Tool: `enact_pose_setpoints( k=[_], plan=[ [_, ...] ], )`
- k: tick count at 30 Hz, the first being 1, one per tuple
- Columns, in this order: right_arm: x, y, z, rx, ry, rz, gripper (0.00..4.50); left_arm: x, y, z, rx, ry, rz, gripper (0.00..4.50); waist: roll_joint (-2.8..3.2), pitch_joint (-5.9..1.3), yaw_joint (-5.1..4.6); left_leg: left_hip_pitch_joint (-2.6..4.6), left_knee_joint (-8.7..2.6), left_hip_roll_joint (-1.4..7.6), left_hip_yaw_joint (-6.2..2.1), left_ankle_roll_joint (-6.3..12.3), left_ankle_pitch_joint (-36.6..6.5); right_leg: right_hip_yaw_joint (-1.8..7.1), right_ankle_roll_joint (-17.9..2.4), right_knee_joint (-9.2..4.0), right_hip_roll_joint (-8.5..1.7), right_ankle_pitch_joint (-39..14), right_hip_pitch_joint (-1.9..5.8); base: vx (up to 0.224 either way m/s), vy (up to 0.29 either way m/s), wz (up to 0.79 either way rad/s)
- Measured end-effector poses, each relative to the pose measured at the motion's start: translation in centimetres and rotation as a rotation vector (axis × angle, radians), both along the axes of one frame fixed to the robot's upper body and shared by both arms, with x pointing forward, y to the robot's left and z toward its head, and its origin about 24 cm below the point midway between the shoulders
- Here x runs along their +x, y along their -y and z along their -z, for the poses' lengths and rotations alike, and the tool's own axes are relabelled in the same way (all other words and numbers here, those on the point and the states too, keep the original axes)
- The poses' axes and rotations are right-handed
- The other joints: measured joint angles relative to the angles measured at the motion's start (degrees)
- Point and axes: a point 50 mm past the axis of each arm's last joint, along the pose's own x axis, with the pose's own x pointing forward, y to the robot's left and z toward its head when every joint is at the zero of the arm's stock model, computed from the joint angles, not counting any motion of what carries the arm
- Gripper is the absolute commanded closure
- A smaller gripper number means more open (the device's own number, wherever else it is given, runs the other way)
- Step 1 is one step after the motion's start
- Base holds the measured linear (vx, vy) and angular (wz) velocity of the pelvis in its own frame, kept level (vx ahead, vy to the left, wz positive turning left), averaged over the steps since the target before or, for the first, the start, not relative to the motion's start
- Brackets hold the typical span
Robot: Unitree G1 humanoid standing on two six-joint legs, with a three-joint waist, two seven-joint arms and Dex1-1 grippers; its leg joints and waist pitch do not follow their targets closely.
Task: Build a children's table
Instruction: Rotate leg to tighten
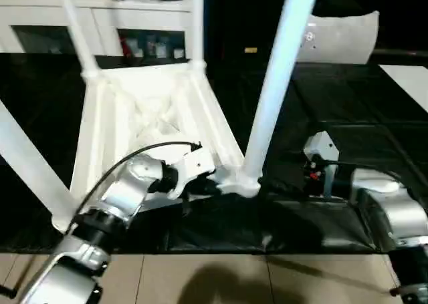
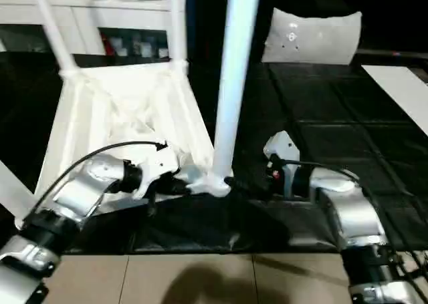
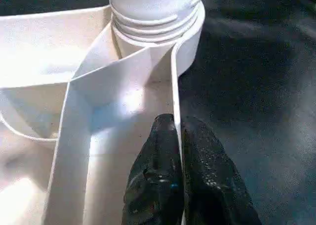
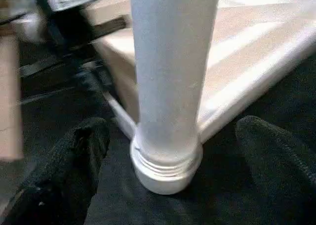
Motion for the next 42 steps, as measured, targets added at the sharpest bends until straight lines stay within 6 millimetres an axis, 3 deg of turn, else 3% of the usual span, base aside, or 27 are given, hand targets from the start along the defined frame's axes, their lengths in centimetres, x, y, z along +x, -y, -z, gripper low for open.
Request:
enact_pose_setpoints(
  k=[9, 10, 22, 38, 42],
  plan=[
    [-0.5, -0.9, 0.6, -0.052, -0.049, -0.197, 0.05, -1.8, -0.4, -0.1, 0.024, -0.061, 0.197, 4.50, -0.18, 0.00, 1.74, 0.02, 0.18, 0.00, 0.00, 0.01, 0.0, 0.00, 0.0, 0.07, -0.04, 0.0, 0.09, 0.000, 0.000, 0.00],
    [-0.7, -1.1, 0.7, -0.046, -0.060, -0.220, 0.21, -1.9, -0.3, -0.1, 0.025, -0.064, 0.211, 4.50, -0.20, 0.00, 1.82, 0.04, 0.20, 0.00, 0.00, 0.01, 0.0, 0.01, 0.0, 0.08, -0.04, 0.0, 0.10, 0.000, 0.000, 0.00],
    [-0.7, -2.5, 1.2, 0.029, -0.163, -0.354, 1.14, -2.2, -0.1, -0.1, 0.036, -0.073, 0.262, 4.50, -0.21, 0.00, 1.69, 0.15, 0.23, 0.01, 0.00, -0.02, 0.0, 0.00, 0.0, 0.14, -0.04, 0.0, 0.17, 0.000, 0.000, 0.00],
    [-1.0, -2.7, 1.5, 0.050, -0.194, -0.385, 2.36, -2.2, -0.2, -0.1, 0.035, -0.070, 0.261, 4.50, -0.24, -0.01, 1.62, 0.16, 0.23, 0.01, 0.00, -0.02, 0.0, 0.00, 0.0, 0.14, -0.03, 0.0, 0.18, 0.000, 0.000, 0.00],
    [-1.0, -3.2, 1.6, 0.075, -0.208, -0.336, 2.40, -2.1, -0.2, -0.1, 0.028, -0.081, 0.229, 4.50, -0.25, -0.01, 1.32, 0.27, 0.23, 0.03, 0.00, -0.07, 0.0, 0.00, 0.0, 0.15, -0.01, 0.0, 0.26, 0.000, 0.000, 0.00]
  ],
)
